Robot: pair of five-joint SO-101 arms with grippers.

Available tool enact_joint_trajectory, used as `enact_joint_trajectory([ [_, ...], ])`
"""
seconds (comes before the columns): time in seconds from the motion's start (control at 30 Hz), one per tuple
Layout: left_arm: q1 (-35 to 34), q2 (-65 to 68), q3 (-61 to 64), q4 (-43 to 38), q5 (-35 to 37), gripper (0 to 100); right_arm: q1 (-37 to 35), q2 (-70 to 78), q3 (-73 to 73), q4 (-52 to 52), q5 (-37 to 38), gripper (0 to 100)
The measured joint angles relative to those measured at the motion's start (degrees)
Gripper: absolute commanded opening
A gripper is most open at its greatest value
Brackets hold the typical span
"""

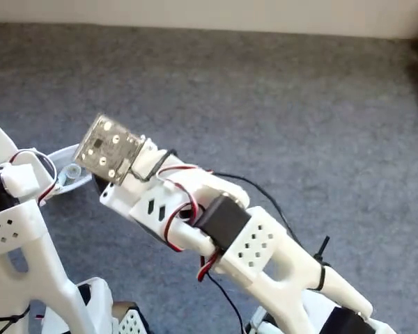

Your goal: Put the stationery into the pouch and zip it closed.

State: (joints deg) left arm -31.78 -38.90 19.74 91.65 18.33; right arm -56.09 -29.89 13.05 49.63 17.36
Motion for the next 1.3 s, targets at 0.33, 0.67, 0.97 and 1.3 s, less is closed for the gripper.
enact_joint_trajectory([
  [0.33,0.0,0.0,0.0,0.0,0.0,1,0.18,0.0,-8.44,14.95,0.0,17.7],
  [0.67,0.0,0.0,0.0,0.0,0.0,1,2.2,-7.56,2.55,18.37,0.0,17.7],
  [0.97,0.0,0.0,0.0,0.0,-1.32,1,8.35,-24.97,36.48,-8.53,0.0,18.0],
  [1.3,0.0,-0.09,1.32,0.0,-1.32,1,8.44,-23.3,50.99,-30.95,-6.68,18.1],
])
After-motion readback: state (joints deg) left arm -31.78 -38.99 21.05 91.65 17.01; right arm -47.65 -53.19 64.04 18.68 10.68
